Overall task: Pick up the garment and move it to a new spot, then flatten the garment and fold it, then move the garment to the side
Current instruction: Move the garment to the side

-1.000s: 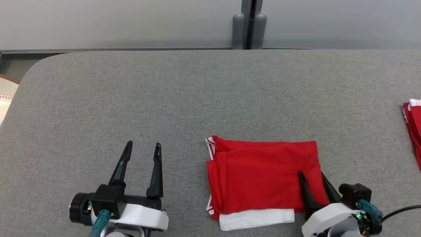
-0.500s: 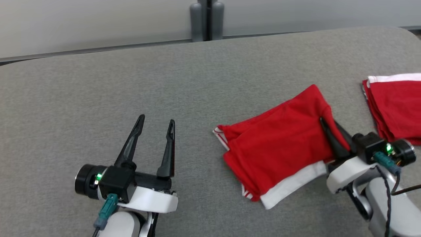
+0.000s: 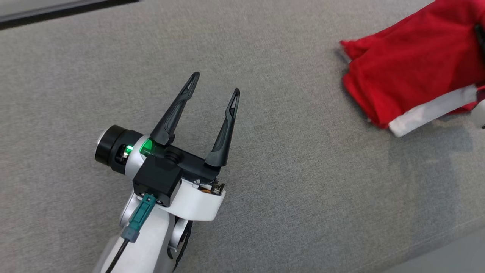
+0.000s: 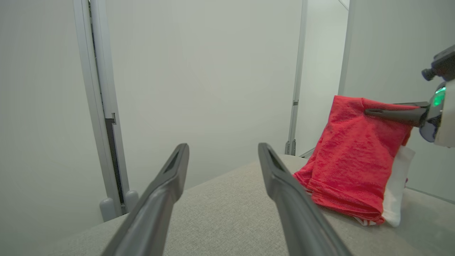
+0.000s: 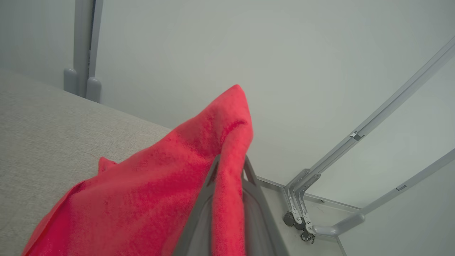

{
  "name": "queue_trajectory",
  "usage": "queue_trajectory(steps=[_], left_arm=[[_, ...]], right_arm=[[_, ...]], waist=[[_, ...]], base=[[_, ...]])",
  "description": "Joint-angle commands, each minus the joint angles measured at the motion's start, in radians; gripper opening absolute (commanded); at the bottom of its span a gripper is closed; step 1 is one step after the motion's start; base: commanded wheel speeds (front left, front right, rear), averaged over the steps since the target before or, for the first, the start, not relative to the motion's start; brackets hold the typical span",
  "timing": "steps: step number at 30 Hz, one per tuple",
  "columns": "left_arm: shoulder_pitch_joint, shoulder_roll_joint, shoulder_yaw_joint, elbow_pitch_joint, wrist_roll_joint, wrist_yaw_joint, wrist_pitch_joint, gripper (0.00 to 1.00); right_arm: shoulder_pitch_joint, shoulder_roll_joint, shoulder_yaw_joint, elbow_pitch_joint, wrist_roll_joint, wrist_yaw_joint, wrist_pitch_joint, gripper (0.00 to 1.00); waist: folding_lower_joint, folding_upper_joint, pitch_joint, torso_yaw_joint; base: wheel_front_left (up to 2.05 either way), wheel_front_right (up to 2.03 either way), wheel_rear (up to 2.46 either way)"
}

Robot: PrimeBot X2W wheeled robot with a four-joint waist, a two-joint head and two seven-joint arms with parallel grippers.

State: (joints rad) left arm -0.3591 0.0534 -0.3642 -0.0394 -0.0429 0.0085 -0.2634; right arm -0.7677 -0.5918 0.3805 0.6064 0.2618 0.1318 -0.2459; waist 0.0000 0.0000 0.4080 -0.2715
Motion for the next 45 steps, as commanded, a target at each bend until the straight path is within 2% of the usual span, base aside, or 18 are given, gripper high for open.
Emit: queue_trajectory(steps=[1, 9, 14, 15, 16, 21, 26, 36, 41, 45], left_arm=[[-0.027, 0.013, -0.001, -0.003, 0.011, -0.008, -0.001, 1.00], [-0.087, 0.026, -0.015, 0.002, 0.037, -0.028, -0.001, 1.00], [-0.095, 0.028, -0.018, 0.005, 0.039, -0.025, -0.001, 1.00], [-0.099, 0.028, -0.017, 0.004, 0.040, -0.022, -0.001, 1.00], [-0.102, 0.029, -0.017, 0.005, 0.039, -0.020, -0.001, 1.00], [-0.102, 0.024, -0.010, -0.004, 0.025, -0.008, -0.001, 1.00], [-0.077, 0.017, 0.002, -0.009, 0.003, 0.008, -0.001, 1.00], [0.012, 0.004, 0.053, 0.000, -0.047, 0.067, -0.001, 1.00], [0.080, 0.001, 0.107, 0.025, -0.057, 0.124, -0.001, 1.00], [0.140, 0.000, 0.132, 0.048, -0.072, 0.124, -0.001, 1.00]], right_arm=[[-0.023, 0.000, -0.015, 0.025, 0.013, -0.002, -0.005, 0.00], [-0.100, -0.006, -0.093, 0.205, 0.027, -0.002, -0.018, 0.00], [-0.129, -0.013, -0.137, 0.262, 0.019, -0.002, -0.020, 0.00], [-0.132, -0.014, -0.155, 0.268, 0.019, -0.002, -0.020, 0.30], [-0.132, -0.015, -0.178, 0.272, 0.014, -0.002, -0.020, 1.00], [-0.109, 0.003, -0.270, 0.272, -0.019, -0.002, -0.020, 1.00], [-0.053, 0.062, -0.330, 0.186, -0.052, -0.002, -0.020, 1.00], [0.125, 0.175, -0.304, -0.019, -0.032, -0.002, -0.019, 1.00], [0.224, 0.223, -0.274, -0.131, 0.013, -0.002, -0.019, 1.00], [0.308, 0.273, -0.278, -0.201, 0.032, -0.002, -0.019, 1.00]], waist=[[0.0000, 0.0000, 0.102, -0.063], [0.0000, 0.0000, 0.178, -0.059], [0.0000, 0.0000, 0.189, -0.040], [0.0000, 0.0000, 0.191, -0.034], [0.0000, 0.0000, 0.192, -0.028], [0.0000, 0.0000, 0.177, 0.005], [0.0000, 0.0000, 0.118, 0.039], [0.0000, 0.0000, -0.072, 0.145], [0.0000, 0.0000, -0.153, 0.202], [0.0000, 0.0000, -0.202, 0.237]], base=[[0.00, 0.00, 0.00], [0.00, 0.00, 0.00], [0.00, 0.00, 0.00], [0.00, 0.00, 0.00], [0.00, 0.00, 0.00], [0.00, 0.00, 0.00], [0.00, 0.00, 0.00], [0.00, 0.00, 0.00], [0.00, 0.00, 0.00], [0.00, 0.00, 0.00]])
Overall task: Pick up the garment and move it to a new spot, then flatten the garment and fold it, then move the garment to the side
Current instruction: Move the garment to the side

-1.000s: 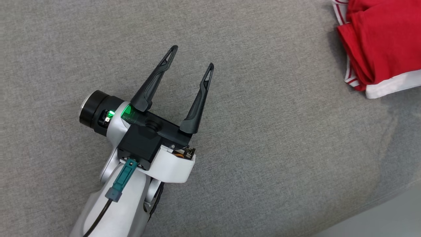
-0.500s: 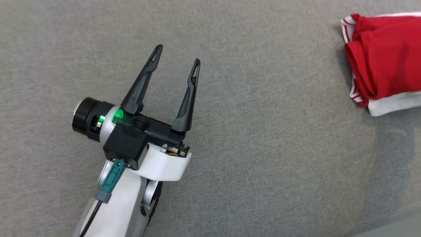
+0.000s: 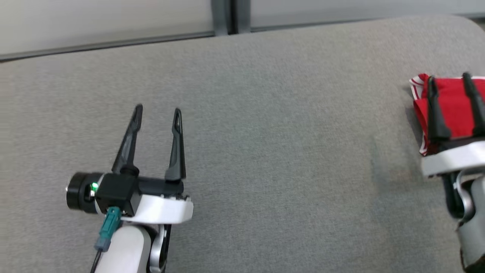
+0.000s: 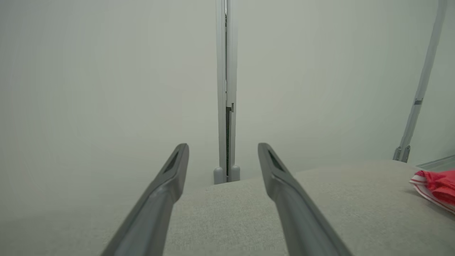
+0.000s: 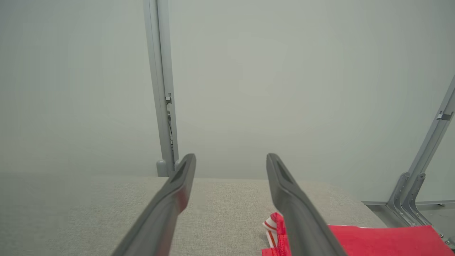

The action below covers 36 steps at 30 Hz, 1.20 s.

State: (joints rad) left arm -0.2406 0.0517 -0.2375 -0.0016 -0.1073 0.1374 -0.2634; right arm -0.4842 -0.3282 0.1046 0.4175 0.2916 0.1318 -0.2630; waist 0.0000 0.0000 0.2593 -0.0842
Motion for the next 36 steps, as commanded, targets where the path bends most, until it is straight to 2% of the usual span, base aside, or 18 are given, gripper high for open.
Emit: queue_trajectory(steps=[1, 4, 10, 15, 22, 28, 31, 36], left_arm=[[0.039, 0.002, 0.007, 0.025, -0.018, -0.011, -0.001, 1.00], [0.066, 0.002, 0.018, 0.050, -0.030, -0.022, -0.001, 1.00], [0.132, 0.001, 0.037, 0.067, -0.053, -0.014, -0.001, 1.00], [0.165, 0.001, 0.045, 0.117, -0.107, -0.022, -0.001, 1.00], [0.198, 0.001, 0.055, 0.154, -0.096, -0.052, -0.001, 1.00], [0.213, 0.001, 0.061, 0.155, -0.112, -0.062, -0.001, 1.00], [0.213, 0.001, 0.060, 0.165, -0.124, -0.082, -0.001, 1.00], [0.214, 0.001, 0.070, 0.169, -0.135, -0.080, -0.001, 1.00]], right_arm=[[0.046, 0.022, -0.004, -0.028, 0.000, -0.002, -0.002, 1.00], [0.116, 0.066, -0.013, -0.068, -0.003, -0.002, -0.002, 1.00], [0.249, 0.155, -0.018, -0.134, -0.016, -0.002, -0.002, 1.00], [0.325, 0.202, -0.042, -0.165, -0.031, -0.002, -0.002, 1.00], [0.397, 0.232, -0.041, -0.187, -0.066, -0.002, -0.002, 1.00], [0.401, 0.243, -0.037, -0.194, -0.075, -0.002, -0.002, 1.00], [0.400, 0.247, -0.044, -0.196, -0.077, -0.002, -0.002, 1.00], [0.402, 0.254, -0.042, -0.198, -0.075, -0.002, -0.001, 1.00]], waist=[[0.0000, 0.0000, -0.065, 0.057], [0.0000, 0.0000, -0.099, 0.077], [0.0000, 0.0000, -0.145, 0.095], [0.0000, 0.0000, -0.172, 0.101], [0.0000, 0.0000, -0.198, 0.099], [0.0000, 0.0000, -0.204, 0.095], [0.0000, 0.0000, -0.203, 0.093], [0.0000, 0.0000, -0.203, 0.092]], base=[[0.00, 0.00, 0.00], [0.00, 0.00, 0.00], [0.00, 0.00, 0.00], [0.00, 0.00, 0.00], [0.00, 0.00, 0.00], [0.00, 0.00, 0.00], [0.00, 0.00, 0.00], [0.00, 0.00, 0.00]])
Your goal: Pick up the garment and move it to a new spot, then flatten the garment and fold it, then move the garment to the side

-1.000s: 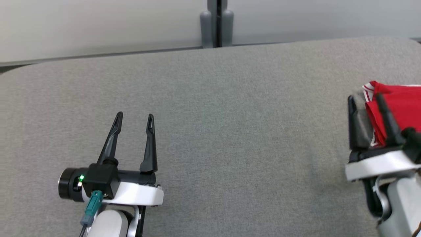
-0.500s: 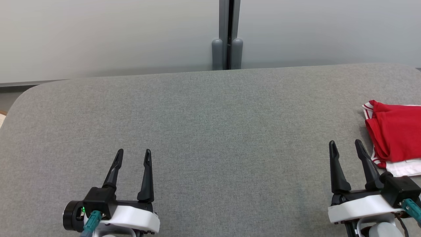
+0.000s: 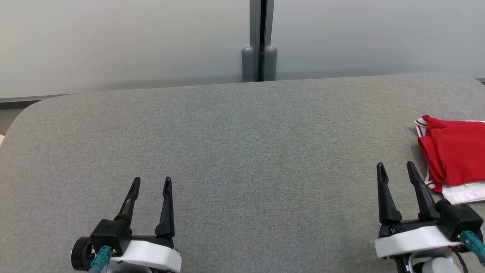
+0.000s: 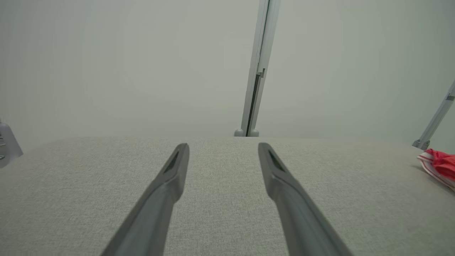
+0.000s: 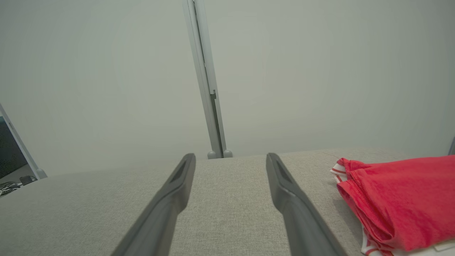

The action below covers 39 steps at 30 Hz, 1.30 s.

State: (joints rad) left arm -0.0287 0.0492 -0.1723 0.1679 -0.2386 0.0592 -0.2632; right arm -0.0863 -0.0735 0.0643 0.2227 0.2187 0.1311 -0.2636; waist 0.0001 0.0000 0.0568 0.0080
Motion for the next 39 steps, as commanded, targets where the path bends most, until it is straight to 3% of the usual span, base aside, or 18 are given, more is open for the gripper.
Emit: queue_trajectory(steps=[1, 11, 12, 19, 39], left_arm=[[0.002, 0.004, 0.005, 0.000, -0.004, -0.003, -0.001, 1.00], [0.008, 0.004, 0.012, -0.005, -0.029, 0.013, -0.001, 1.00], [0.011, 0.004, 0.012, 0.003, -0.036, 0.012, -0.001, 0.00], [0.021, -0.002, 0.009, 0.031, -0.075, 0.003, 0.007, 0.00], [-0.010, 0.016, 0.061, 0.047, -0.429, -0.047, 0.087, 0.00]], right_arm=[[0.005, 0.000, -0.001, -0.003, -0.001, -0.001, -0.001, 1.00], [0.002, 0.004, 0.003, -0.004, 0.006, -0.001, -0.001, 1.00], [0.001, 0.004, 0.004, -0.004, 0.006, -0.001, -0.001, 0.00], [0.019, 0.012, 0.006, 0.026, 0.048, 0.000, 0.010, 0.00], [0.006, 0.007, -0.035, 0.024, 0.403, 0.000, 0.099, 0.00]], waist=[[-0.0001, 0.0000, 0.000, 0.000], [-0.0001, 0.0000, 0.002, 0.000], [-0.0001, 0.0000, 0.003, 0.000], [0.0000, 0.0000, 0.002, 0.000], [0.0000, 0.0000, -0.007, -0.001]], base=[[0.00, 0.00, 0.00], [0.00, 0.00, 0.00], [0.00, 0.00, 0.00], [0.00, 0.00, 0.00], [0.00, 0.00, 0.00]])
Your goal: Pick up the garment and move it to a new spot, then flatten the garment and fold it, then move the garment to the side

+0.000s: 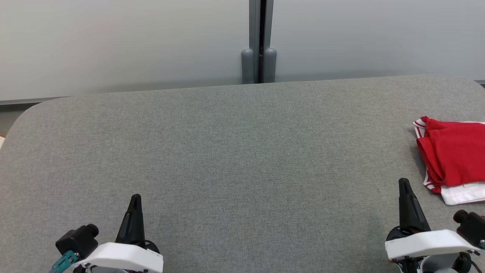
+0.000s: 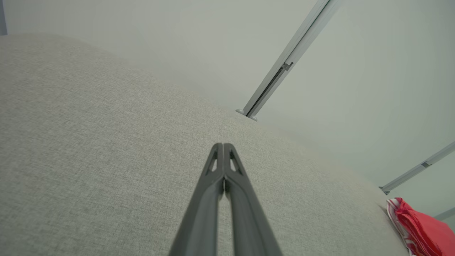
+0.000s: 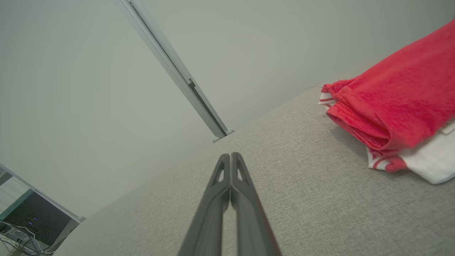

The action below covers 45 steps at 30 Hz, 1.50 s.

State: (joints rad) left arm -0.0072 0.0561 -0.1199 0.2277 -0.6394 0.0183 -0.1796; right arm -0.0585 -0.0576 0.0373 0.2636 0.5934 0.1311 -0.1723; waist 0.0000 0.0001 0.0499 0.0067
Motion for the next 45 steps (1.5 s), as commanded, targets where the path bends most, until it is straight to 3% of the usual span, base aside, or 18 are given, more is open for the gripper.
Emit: queue_trajectory(steps=[1, 23, 45], left_arm=[[-0.033, 0.009, 0.011, -0.012, -0.044, -0.009, 0.007, 0.00], [-0.057, 0.018, 0.064, -0.006, -0.340, -0.053, 0.081, 0.00], [-0.075, 0.019, 0.109, 0.000, -0.563, -0.086, 0.143, 0.00]], right_arm=[[-0.022, -0.009, -0.010, -0.017, 0.044, 0.000, 0.012, 0.00], [-0.033, -0.009, -0.048, -0.019, 0.345, 0.000, 0.091, 0.00], [-0.040, -0.007, -0.079, -0.021, 0.575, 0.000, 0.154, 0.00]], waist=[[0.0000, -0.0001, -0.001, 0.000], [0.0000, -0.0001, -0.011, -0.002], [0.0000, -0.0001, -0.020, -0.003]], base=[[0.00, 0.00, 0.00], [0.00, 0.00, 0.00], [0.00, 0.00, 0.00]])
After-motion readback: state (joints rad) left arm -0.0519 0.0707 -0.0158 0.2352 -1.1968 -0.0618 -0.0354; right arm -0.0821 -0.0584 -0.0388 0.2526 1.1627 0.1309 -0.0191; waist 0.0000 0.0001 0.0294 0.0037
